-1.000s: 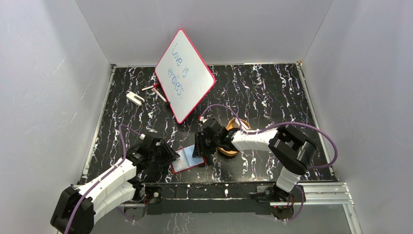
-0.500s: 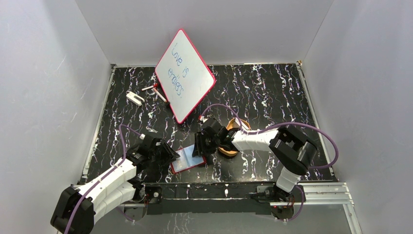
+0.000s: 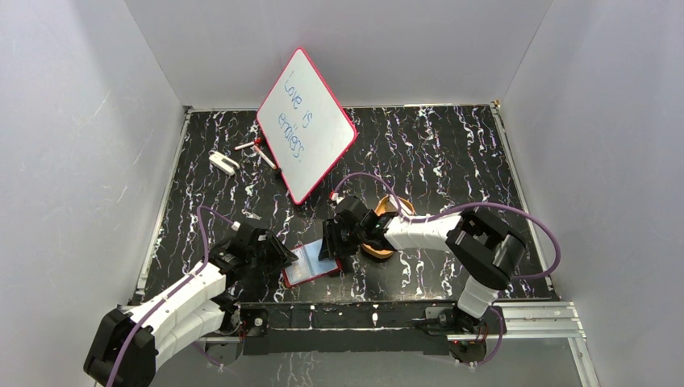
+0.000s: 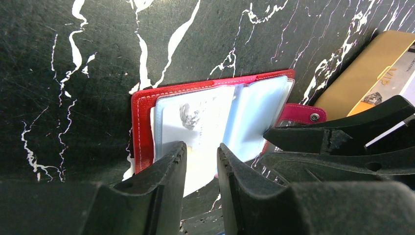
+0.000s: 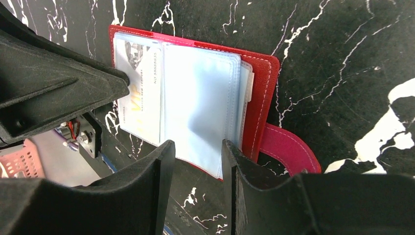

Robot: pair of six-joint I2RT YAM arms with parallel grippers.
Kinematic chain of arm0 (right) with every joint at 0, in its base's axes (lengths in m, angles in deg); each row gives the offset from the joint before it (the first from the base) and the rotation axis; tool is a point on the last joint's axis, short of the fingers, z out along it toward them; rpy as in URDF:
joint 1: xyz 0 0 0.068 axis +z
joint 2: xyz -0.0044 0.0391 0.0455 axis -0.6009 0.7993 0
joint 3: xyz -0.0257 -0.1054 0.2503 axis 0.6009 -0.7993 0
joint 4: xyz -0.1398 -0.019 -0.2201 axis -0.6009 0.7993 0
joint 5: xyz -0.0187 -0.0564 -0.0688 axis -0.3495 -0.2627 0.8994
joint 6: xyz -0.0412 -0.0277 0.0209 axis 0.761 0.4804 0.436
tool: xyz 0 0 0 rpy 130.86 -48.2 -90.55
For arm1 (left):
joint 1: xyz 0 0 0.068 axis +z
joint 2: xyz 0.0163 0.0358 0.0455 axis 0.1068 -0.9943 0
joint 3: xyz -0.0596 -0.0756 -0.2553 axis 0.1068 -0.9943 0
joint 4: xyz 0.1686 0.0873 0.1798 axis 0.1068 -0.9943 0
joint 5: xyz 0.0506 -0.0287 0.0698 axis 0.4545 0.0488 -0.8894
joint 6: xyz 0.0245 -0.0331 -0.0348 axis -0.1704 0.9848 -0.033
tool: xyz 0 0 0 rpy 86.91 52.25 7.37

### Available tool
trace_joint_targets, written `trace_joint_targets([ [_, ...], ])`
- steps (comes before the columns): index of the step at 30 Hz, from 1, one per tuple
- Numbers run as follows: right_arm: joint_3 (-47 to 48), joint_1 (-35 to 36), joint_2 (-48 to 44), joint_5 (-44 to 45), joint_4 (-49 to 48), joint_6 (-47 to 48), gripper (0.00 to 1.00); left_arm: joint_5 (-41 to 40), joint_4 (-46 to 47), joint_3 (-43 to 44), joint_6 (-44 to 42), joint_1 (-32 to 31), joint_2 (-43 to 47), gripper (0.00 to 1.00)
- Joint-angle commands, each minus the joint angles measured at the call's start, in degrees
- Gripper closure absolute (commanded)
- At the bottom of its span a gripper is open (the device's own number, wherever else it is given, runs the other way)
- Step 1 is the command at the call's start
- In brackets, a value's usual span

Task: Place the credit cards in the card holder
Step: Turn over the card slot in the card holder.

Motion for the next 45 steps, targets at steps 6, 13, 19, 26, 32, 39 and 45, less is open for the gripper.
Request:
trace_joint_targets([
  [6, -1.10, 0.04, 3.06, -5.87, -4.87, -1.57, 0.52, -0.97, -3.89, -1.26, -1.08, -0.13, -0.64, 0.71],
  [13, 0.17, 1.17, 6.09, -9.24, -7.79, -3.01, 0.52, -0.76, -3.66, -1.65, -0.96, -0.04, -0.64, 0.71],
  [19, 1.53, 2.60, 7.65, -10.23, -10.04, -3.50, 0.52, -0.84, -3.73, -1.58, -0.93, -0.08, -0.47, 0.71],
  [26, 3.60, 5.10, 8.56, -10.25, -12.03, -2.40, 0.52, -1.14, -4.20, -1.13, -0.83, -0.08, 0.01, 0.71],
  [32, 4.95, 6.17, 9.59, -9.66, -12.02, -1.95, 0.52, -1.59, -5.33, -0.16, -0.61, -0.09, 0.98, 0.71],
  [39, 4.74, 6.18, 9.00, -8.01, -12.77, -2.40, 0.53, -3.11, -9.62, 2.51, -1.07, -0.08, 4.20, 0.67],
  [45, 4.80, 6.10, 9.46, -7.61, -13.15, -3.16, 0.53, -0.13, -13.30, 3.09, -1.32, -0.08, 7.33, 0.56],
])
